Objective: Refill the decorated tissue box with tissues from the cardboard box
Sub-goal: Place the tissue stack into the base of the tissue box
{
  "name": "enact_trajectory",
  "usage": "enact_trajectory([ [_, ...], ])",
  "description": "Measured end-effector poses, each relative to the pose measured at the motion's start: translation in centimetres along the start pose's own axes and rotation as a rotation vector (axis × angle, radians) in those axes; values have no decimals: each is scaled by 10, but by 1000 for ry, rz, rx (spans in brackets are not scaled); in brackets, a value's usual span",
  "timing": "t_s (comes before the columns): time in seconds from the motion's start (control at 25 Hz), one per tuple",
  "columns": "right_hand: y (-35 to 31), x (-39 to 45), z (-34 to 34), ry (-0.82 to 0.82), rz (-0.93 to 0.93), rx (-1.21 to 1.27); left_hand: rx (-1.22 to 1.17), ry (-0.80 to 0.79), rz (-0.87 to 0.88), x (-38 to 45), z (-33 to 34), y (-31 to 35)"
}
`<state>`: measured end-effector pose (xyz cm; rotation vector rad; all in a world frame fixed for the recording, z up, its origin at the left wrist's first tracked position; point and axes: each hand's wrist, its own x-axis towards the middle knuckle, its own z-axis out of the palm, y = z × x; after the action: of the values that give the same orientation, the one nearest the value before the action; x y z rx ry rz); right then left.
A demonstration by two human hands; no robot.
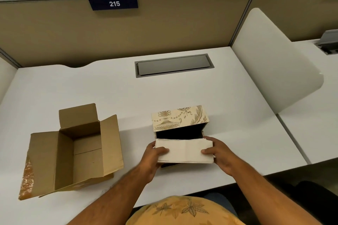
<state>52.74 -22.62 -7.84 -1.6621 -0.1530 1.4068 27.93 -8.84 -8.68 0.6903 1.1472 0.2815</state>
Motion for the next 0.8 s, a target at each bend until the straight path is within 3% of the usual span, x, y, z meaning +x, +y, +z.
enact_trajectory([
  [0.4,-31,40,-31,-96,-53,-59,-195,197,3,-1,45,-23],
  [0.8,-14,54,-31,-116,-19,16,-40,350,104,9,38,-21],
])
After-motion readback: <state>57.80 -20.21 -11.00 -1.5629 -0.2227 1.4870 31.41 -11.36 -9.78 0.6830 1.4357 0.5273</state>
